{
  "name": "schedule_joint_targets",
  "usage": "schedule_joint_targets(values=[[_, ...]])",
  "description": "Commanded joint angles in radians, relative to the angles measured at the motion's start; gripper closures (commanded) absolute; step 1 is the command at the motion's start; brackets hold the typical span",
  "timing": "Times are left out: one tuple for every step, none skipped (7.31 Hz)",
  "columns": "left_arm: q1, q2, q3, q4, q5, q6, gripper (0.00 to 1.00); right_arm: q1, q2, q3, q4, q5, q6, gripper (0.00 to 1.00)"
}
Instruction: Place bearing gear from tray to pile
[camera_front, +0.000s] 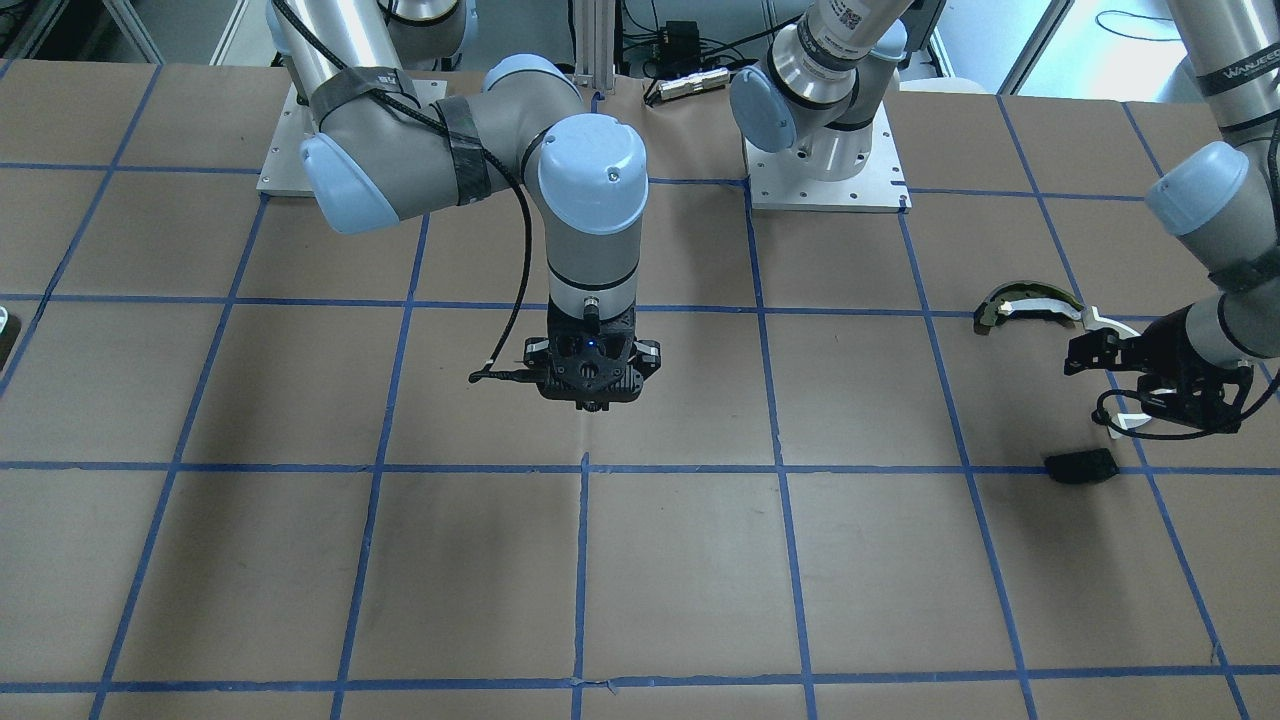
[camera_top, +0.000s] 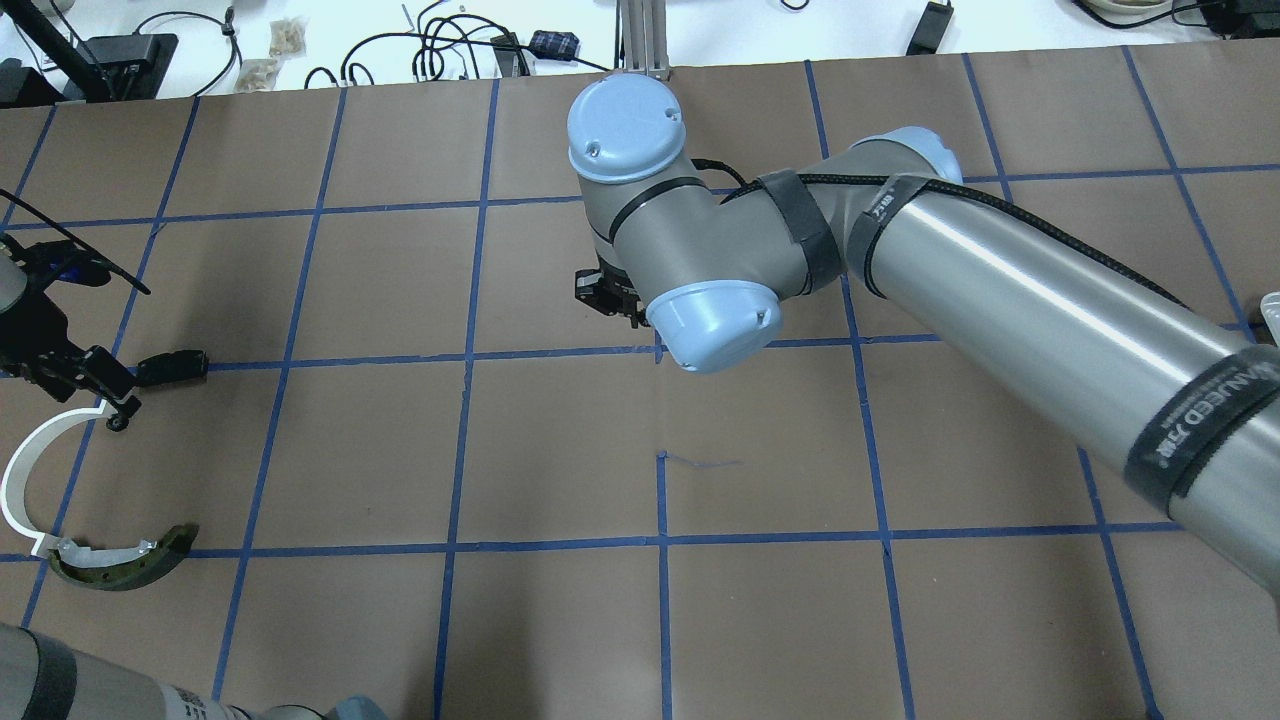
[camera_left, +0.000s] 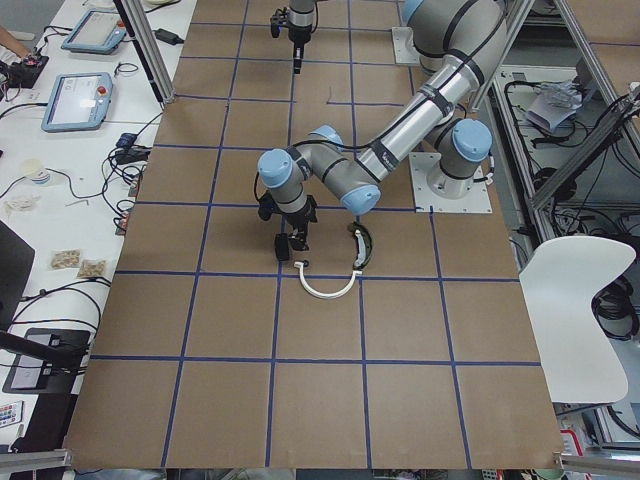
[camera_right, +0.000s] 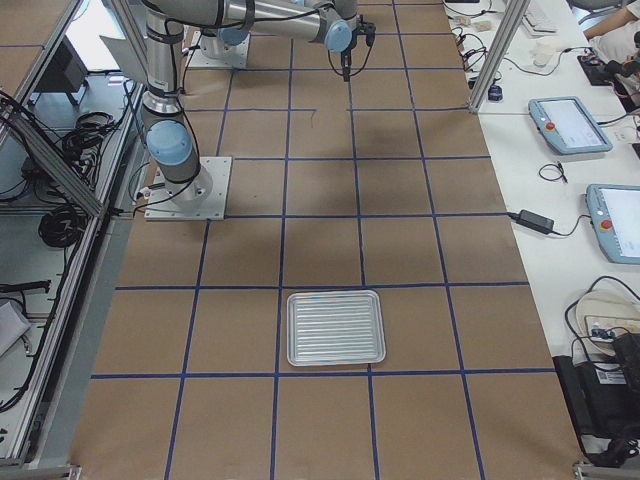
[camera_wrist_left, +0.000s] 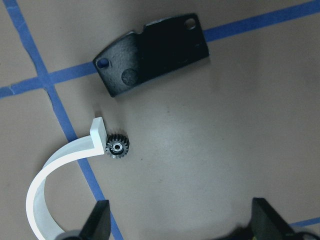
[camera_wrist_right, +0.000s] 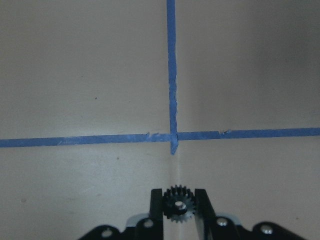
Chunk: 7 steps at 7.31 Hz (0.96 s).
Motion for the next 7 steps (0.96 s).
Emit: schedule_joint_targets(values=[[-0.108, 0.023, 0.01, -0.02, -0.016, -0.137, 0.0, 0.003, 0.011, 0.002, -0.018, 0.0, 0.0, 0.91], [-0.198, 0.038, 0.024, -0.019, -0.036, -0.212, 0.0, 0.003, 0.012, 0.002, -0.028, 0.0, 0.005, 0.18], [-0.278, 0.039, 0.048, -0.013, -0.067, -0.322, 0.0, 0.003, 0.012, 0.002, -0.031, -0.002, 0.005, 0.0], [-0.346, 0.031, 0.065, -0.006, -0.097, -0.408, 0.0, 0.003, 0.011, 0.002, -0.031, -0.003, 0.003, 0.0], [-0.4, 0.031, 0.07, -0.002, -0.102, -0.456, 0.0, -0.005, 0.002, 0.0, -0.015, -0.005, -0.013, 0.0], [-0.452, 0.026, 0.07, 0.012, -0.102, -0.495, 0.0, -0.041, -0.044, -0.008, 0.008, -0.028, -0.023, 0.0], [-0.507, 0.016, 0.07, 0.071, -0.105, -0.51, 0.0, -0.113, -0.105, -0.015, 0.112, -0.033, -0.076, 0.0]])
